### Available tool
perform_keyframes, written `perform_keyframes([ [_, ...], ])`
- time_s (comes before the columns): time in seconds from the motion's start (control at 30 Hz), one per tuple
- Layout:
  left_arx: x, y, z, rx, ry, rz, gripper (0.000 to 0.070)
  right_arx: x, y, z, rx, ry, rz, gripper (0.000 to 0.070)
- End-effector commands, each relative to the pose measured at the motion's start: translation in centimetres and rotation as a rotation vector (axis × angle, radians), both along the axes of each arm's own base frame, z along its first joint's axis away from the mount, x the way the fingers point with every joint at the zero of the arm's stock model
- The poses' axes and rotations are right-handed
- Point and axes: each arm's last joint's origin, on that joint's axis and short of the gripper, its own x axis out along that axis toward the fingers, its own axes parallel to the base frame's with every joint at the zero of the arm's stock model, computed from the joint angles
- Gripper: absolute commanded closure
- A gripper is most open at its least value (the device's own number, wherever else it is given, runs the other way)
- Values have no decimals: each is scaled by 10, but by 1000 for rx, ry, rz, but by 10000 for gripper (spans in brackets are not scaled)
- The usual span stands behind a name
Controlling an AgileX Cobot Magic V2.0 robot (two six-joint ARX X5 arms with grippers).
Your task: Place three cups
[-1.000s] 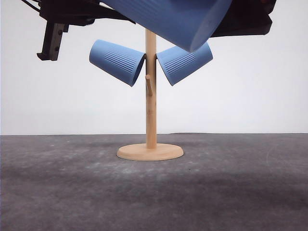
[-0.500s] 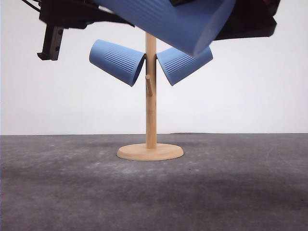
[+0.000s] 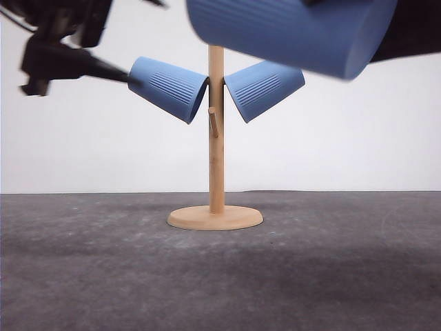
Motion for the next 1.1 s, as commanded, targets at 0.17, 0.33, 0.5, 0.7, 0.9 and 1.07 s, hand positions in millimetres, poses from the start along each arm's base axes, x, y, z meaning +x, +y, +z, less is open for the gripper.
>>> perform_keyframes([
  [0.17,1,35,2,67,-88,56,292,7,8,39,171,280,-157,260],
  [0.33,-4,50,12,70,-141,111,293,21,23,41,255,455,-189,260],
  [0.5,-14,56,23,61,-199,133,294,42,44,38,360,574,-175,260],
  [0.7,-26,58,34,51,-254,136,294,70,58,35,512,762,-221,260],
  [0.9,-33,59,41,44,-291,137,294,88,55,31,587,931,-291,260],
  [1.07,-35,59,42,43,-299,138,294,96,49,28,601,990,-319,262],
])
